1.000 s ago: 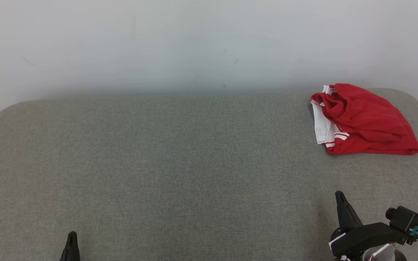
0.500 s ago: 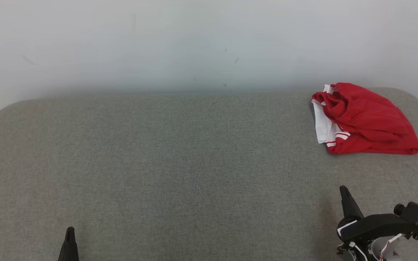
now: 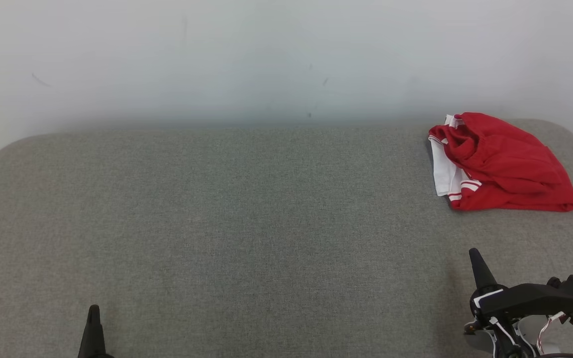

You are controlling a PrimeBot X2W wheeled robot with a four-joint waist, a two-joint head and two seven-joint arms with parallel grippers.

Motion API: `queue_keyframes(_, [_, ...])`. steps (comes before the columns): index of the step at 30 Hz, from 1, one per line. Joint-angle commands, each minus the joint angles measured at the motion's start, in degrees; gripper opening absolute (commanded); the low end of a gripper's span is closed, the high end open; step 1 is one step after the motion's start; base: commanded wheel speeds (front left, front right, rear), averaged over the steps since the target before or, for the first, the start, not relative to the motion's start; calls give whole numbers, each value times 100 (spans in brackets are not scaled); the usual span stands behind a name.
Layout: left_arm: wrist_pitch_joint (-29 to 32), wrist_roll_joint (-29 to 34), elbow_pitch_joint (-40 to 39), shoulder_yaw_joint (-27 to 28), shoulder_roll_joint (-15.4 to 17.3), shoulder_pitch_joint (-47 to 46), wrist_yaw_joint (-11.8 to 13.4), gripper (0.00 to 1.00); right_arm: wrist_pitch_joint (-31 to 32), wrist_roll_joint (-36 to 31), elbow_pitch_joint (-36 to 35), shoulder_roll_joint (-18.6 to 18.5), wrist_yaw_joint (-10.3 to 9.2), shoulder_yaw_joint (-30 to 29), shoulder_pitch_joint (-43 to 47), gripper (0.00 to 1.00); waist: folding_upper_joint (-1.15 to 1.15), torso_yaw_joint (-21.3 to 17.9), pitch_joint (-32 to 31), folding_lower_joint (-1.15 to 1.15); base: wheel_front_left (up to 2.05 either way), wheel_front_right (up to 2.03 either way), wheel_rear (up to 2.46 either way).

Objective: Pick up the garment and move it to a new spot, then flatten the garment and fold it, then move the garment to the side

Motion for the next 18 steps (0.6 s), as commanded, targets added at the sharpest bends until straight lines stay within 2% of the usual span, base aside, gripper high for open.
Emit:
queue_keyframes(1, [31,-137,9,52,4,-136,-51,0,30,153,7,3,-1,-40,-152,0,0,1,2,0,0,0,0])
queue_keyframes(18, [176,-1056,355,192,-104,-413,-248,0,300,1151,399,26,-2,-298,-472,0,0,17,30,0,0,0,0])
